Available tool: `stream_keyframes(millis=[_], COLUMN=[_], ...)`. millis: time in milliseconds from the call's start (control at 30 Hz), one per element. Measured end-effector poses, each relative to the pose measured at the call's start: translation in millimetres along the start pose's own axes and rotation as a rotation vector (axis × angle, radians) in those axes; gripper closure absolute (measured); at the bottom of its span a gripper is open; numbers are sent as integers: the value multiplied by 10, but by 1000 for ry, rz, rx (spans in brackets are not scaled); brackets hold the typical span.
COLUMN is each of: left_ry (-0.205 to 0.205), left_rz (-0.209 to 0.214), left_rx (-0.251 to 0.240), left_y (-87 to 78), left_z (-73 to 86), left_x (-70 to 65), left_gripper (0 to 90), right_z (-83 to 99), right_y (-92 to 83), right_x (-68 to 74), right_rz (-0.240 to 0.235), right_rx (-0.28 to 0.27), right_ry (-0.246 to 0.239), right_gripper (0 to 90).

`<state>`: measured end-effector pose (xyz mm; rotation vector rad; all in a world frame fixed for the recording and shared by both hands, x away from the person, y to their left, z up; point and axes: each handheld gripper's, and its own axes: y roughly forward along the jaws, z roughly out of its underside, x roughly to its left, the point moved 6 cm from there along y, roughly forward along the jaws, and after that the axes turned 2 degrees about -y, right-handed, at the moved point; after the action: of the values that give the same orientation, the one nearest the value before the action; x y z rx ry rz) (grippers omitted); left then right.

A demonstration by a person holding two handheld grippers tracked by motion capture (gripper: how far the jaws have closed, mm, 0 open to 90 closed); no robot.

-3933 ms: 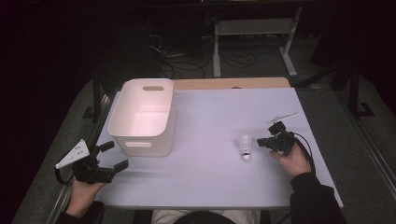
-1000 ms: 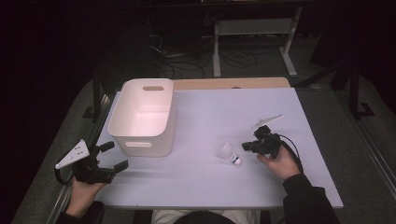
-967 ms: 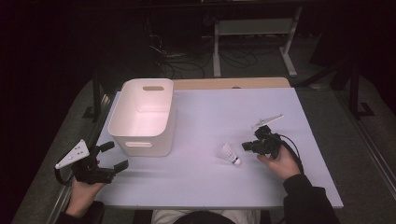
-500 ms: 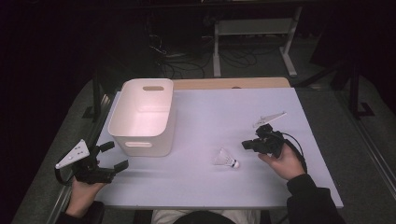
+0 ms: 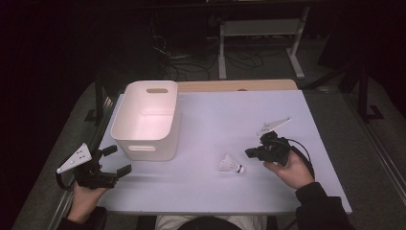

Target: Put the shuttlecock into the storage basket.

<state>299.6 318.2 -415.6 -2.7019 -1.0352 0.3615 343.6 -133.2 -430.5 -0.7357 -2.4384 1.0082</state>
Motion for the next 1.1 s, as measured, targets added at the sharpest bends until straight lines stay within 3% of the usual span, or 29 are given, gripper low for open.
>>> stream_keyframes(millis=[300, 400, 567, 767, 867, 1100], left_ry=[0, 0, 0, 1, 0, 2], left_rz=[0, -1, 0, 0, 0, 0], left_rx=[1, 0, 0, 0, 0, 2], left_y=[1, 0, 0, 0, 0, 2], left_z=[0, 0, 0, 0, 0, 2], left_x=[0, 1, 1, 0, -1, -1], left_gripper=[4, 4, 3, 4, 3, 4], right_z=[2, -12, -8, -5, 14, 37], right_y=[-22, -33, -8, 19, 40, 78], right_x=[118, 142, 161, 169, 161, 137], right_rz=[-46, -47, -43, -48, -54, -73], right_rx=[-2, -1, 49, 82, 104, 125], right_ry=[-40, -63, -90, -101, -104, -116], right_gripper=[718, 596, 400, 271, 164, 103])
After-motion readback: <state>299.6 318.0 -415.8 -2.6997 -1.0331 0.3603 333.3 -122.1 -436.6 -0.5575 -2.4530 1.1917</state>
